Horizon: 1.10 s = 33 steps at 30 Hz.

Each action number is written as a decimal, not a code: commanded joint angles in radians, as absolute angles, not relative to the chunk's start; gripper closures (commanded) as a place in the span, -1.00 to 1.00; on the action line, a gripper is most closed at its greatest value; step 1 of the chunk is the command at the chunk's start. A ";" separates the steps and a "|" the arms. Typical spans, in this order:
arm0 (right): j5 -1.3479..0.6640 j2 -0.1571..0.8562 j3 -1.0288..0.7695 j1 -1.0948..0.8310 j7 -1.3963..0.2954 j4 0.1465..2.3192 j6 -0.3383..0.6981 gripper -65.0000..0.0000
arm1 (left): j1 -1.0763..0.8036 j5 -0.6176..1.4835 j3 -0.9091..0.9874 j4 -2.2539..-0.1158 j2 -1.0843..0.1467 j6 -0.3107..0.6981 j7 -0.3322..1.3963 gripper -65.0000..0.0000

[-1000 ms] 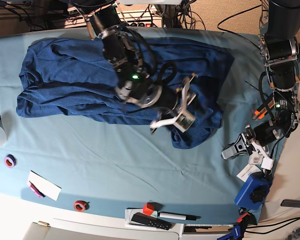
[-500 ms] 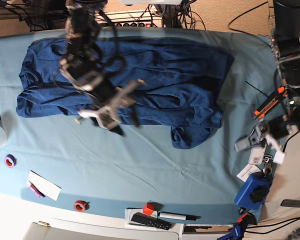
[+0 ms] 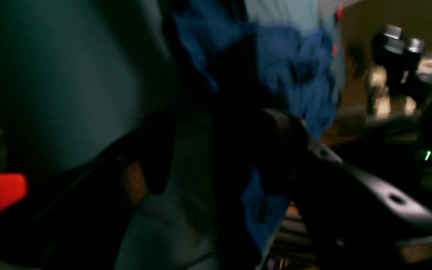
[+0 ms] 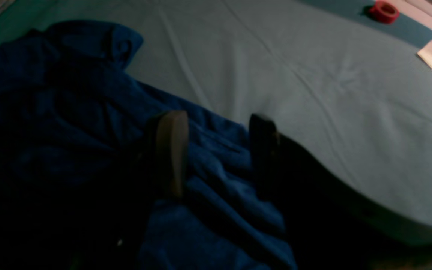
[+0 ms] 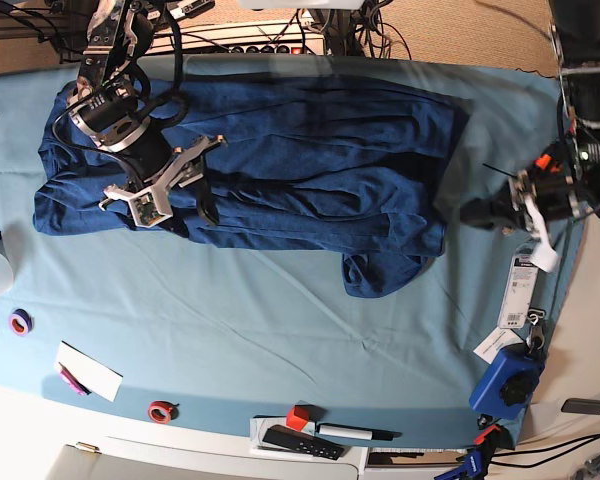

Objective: Layout the t-shirt on the table in an organized manner, then fold the t-shirt properly

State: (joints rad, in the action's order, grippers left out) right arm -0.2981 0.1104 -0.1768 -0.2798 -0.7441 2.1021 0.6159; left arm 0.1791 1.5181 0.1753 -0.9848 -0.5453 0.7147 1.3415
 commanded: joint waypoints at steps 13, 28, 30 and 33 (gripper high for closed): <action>-0.317 0.116 -0.181 -0.271 -0.734 2.121 0.616 0.17 | 0.150 1.380 0.167 -1.267 -0.549 0.661 1.368 -0.11; -0.313 0.116 -0.181 -0.271 -0.756 2.120 0.585 0.17 | 0.123 1.259 0.167 -1.325 -0.545 0.585 1.330 -0.11; -0.313 0.116 -0.181 -0.271 -0.756 2.121 0.585 0.17 | 0.103 1.264 0.167 -1.325 -0.543 0.583 1.321 -0.11; -0.313 0.116 -0.181 -0.271 -0.756 2.121 0.585 0.17 | 0.082 1.279 0.167 -1.325 -0.543 0.583 1.315 -0.11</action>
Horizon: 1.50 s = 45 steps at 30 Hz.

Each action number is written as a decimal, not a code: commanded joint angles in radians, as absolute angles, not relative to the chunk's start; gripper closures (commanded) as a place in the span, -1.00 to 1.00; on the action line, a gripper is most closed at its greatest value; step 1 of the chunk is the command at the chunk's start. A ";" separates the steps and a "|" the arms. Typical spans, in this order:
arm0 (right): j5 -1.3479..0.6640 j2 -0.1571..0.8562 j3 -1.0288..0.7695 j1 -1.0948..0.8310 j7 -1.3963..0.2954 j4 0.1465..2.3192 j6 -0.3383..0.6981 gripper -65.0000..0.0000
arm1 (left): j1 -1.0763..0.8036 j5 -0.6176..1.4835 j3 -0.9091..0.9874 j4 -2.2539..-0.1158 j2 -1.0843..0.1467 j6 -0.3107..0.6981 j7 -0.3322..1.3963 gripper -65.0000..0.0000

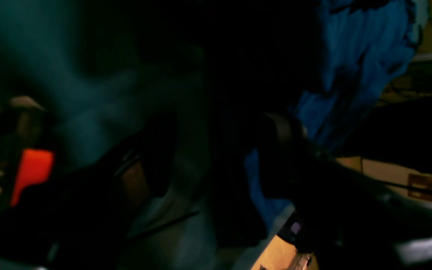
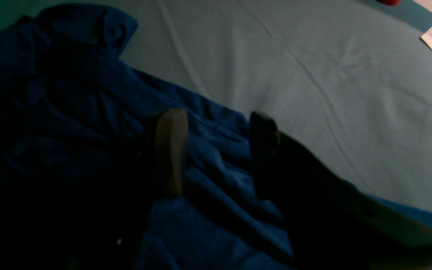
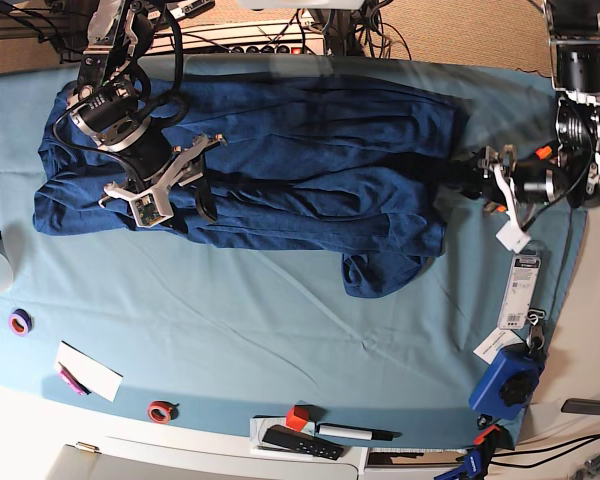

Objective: Layout the t-shirt on the table in an organized manner, then fold the t-shirt properly

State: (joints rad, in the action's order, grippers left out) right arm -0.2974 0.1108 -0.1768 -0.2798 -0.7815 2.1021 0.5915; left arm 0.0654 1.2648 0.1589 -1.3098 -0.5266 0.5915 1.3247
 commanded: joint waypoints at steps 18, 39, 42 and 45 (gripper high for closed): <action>-0.313 0.116 -0.181 -0.271 -0.757 2.120 0.563 0.17 | 0.078 1.127 0.167 -1.396 -0.459 0.530 1.266 -0.11; -0.313 0.116 -0.181 -0.271 -0.764 2.120 0.563 0.17 | 0.038 1.181 0.167 -1.396 -0.332 0.550 1.255 0.12; -0.313 0.116 -0.181 -0.271 -0.765 2.120 0.563 0.17 | 0.039 1.182 0.167 -1.396 -0.329 0.550 1.254 0.45; -0.313 0.116 -0.181 -0.271 -0.764 2.120 0.559 0.17 | 0.038 1.181 0.167 -1.396 -0.326 0.553 1.234 0.77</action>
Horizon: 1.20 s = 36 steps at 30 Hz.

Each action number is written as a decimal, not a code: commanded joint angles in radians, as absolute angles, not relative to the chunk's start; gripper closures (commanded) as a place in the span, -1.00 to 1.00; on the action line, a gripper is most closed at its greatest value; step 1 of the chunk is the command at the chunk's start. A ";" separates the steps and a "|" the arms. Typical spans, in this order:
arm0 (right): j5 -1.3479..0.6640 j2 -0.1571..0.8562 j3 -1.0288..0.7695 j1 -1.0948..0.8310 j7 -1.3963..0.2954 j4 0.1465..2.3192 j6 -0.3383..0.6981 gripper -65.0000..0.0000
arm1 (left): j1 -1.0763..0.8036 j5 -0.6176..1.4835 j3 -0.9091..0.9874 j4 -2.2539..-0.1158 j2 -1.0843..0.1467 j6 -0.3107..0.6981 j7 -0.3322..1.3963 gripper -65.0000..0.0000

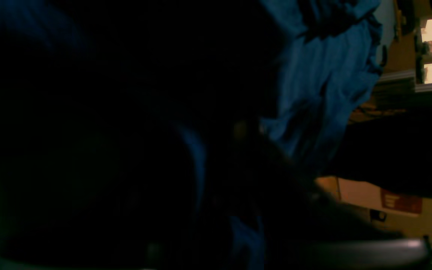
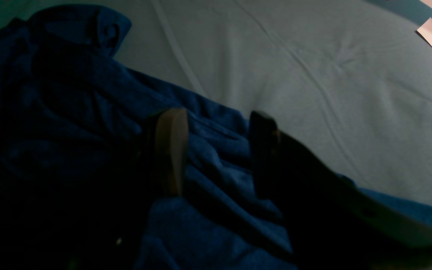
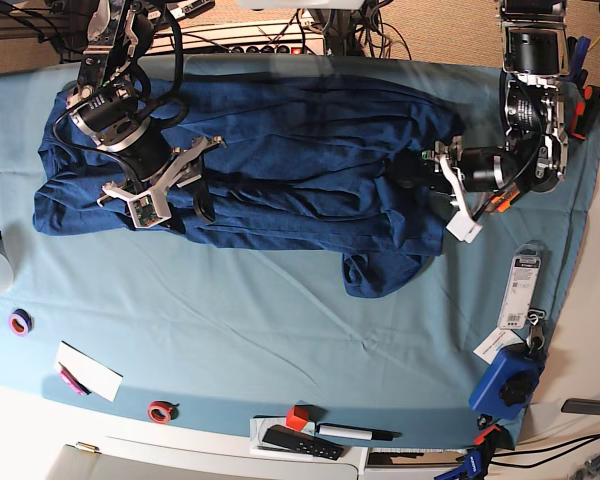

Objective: Layout the t-shirt on the table in an organized manner, then fold the t-shirt properly

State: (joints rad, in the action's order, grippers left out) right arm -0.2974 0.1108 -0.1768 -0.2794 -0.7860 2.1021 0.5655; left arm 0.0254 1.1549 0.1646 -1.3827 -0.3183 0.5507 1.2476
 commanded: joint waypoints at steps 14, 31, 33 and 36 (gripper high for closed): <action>0.016 0.116 -0.181 -0.271 -0.769 2.120 0.286 0.17 | 0.039 1.333 0.167 -1.396 -0.313 0.697 1.183 1.00; 0.228 0.113 -0.376 -0.271 -0.817 2.120 0.150 0.17 | 0.067 1.451 0.027 -1.396 -0.093 0.698 1.237 1.00; 0.226 0.113 -0.405 -0.271 -0.818 2.120 0.150 0.17 | 0.082 1.422 -0.045 -1.396 -0.073 0.698 1.234 1.00; 0.225 0.113 -0.435 -0.271 -0.819 2.120 0.150 0.17 | 0.112 1.323 -0.133 -1.396 -0.035 0.698 1.187 1.00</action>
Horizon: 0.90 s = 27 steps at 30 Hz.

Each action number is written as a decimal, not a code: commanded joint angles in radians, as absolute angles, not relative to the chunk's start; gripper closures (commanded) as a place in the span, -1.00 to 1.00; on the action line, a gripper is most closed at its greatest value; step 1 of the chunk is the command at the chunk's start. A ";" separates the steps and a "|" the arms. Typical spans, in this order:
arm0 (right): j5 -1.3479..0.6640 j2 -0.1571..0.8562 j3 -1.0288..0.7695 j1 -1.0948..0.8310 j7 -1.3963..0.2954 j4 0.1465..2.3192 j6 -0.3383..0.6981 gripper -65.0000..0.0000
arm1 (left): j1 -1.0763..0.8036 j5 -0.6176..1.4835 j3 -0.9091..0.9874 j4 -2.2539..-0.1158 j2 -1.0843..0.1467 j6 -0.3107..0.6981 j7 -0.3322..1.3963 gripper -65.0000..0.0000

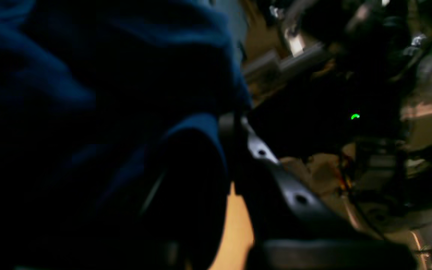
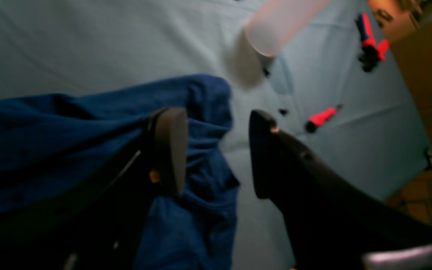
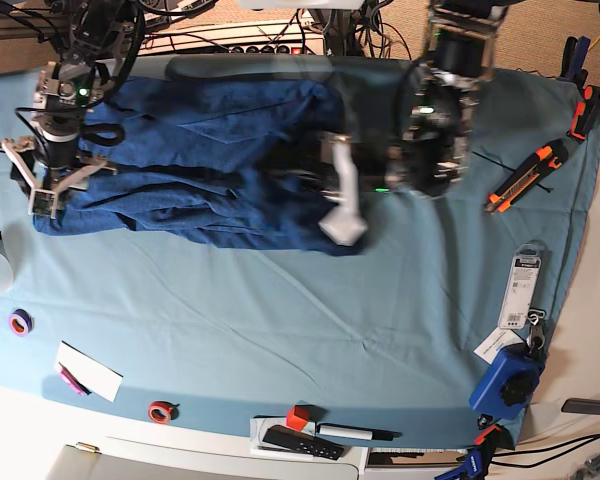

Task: Layout the t-shirt on the table in an organized manner, then fold the t-shirt properly
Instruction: 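Fold the shirt side with the left gripper toward the right gripper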

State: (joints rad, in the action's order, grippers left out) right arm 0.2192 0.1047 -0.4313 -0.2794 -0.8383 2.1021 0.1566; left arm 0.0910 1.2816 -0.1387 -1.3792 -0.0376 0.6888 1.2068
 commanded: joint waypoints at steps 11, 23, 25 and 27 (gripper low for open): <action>0.225 0.113 -0.440 -0.271 -0.819 2.120 0.151 0.17 | 0.186 0.957 -0.348 -1.395 0.062 0.698 0.968 1.00; 0.225 0.113 -0.440 -0.271 -0.818 2.119 0.151 0.17 | 0.187 0.815 -0.448 -1.395 0.067 0.698 0.942 -0.13; 0.225 0.113 -0.440 -0.271 -0.816 2.119 0.151 0.17 | 0.199 0.818 -0.448 -1.396 0.067 0.681 0.942 -0.13; 0.225 0.113 -0.440 -0.271 -0.815 2.119 0.151 0.17 | 0.219 0.863 -0.448 -1.399 0.066 0.686 0.949 -0.13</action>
